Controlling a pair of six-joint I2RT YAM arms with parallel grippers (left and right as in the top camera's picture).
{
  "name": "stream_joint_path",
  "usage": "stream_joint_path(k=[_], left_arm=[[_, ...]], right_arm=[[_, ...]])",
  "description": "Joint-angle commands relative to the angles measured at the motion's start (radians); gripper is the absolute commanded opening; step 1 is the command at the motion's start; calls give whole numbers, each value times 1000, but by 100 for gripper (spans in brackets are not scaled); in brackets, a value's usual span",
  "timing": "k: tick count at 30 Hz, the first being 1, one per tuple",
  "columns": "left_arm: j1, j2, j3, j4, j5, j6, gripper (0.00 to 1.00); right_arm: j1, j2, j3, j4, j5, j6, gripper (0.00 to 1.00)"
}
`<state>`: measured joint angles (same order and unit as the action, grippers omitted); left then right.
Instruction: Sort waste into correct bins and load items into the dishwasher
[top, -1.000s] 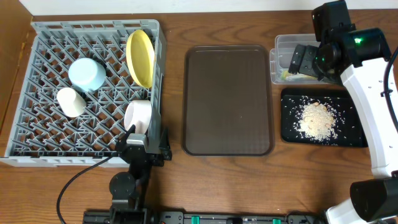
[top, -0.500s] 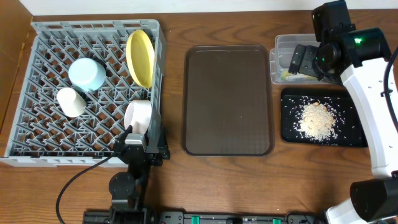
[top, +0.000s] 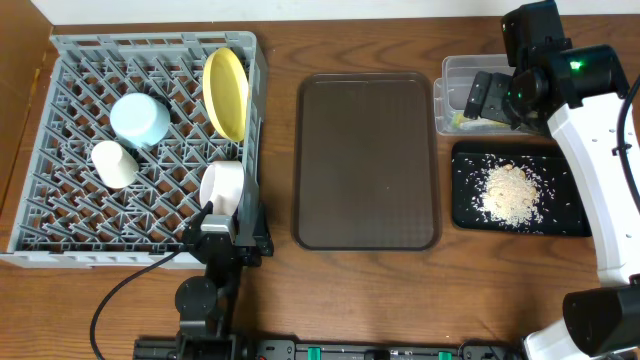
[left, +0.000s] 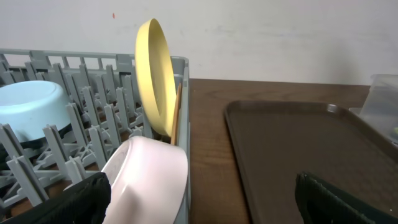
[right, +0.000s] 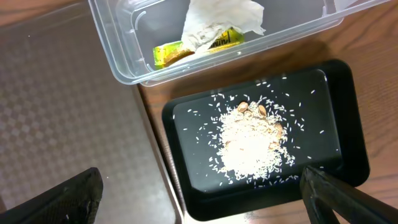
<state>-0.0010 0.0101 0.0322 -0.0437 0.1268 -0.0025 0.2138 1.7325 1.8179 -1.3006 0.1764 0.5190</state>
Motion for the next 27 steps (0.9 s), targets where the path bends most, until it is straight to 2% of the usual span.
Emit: stream_joint_path(k=[1, 19, 27], left_arm=[[5, -6, -28, -15, -8, 10, 95], [5, -6, -28, -15, -8, 10, 95], [5, -6, -28, -15, -8, 10, 95]], right_arm=[[-16, -10, 4, -1, 10, 7, 99], [-13, -21, 3, 1, 34, 1, 99], [84, -97, -84, 134, 112, -58, 99]])
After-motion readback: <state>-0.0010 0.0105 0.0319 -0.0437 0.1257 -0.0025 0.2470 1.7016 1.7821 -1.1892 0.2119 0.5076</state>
